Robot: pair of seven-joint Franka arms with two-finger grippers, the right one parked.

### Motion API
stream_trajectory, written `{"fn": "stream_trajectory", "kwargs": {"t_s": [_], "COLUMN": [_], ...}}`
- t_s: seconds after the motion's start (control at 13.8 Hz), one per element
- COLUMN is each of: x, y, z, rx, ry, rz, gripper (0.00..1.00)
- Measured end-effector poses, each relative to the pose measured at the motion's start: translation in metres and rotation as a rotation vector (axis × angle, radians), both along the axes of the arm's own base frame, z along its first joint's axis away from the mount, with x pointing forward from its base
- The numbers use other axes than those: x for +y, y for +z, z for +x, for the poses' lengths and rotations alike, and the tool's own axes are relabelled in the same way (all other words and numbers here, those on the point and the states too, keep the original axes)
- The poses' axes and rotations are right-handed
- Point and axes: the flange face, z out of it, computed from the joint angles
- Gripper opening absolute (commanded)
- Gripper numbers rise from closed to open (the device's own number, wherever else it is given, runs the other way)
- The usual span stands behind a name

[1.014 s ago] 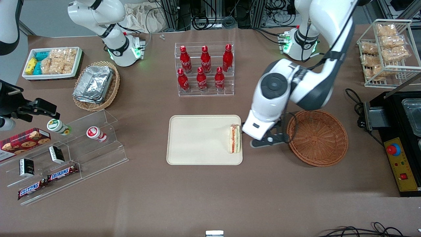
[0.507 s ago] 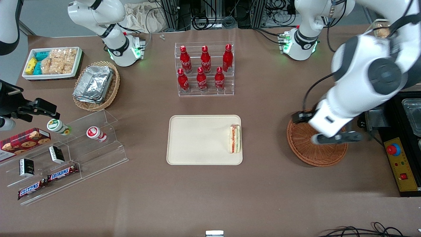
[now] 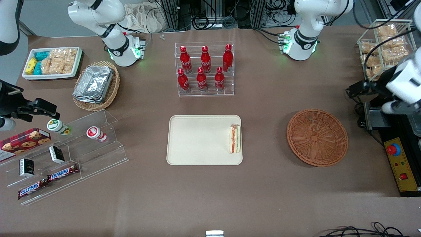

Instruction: Place sandwich from basket to tray

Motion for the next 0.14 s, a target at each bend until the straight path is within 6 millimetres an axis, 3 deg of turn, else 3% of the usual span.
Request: {"fn": "stream_trajectory", "kwargs": {"t_s": [0.14], "x": [-0.0030], "y": [0.0025], "z": [-0.0086], "rx": [-0.002], "ry": [-0.012], "rz": [0.034], "gripper": [1.00]}}
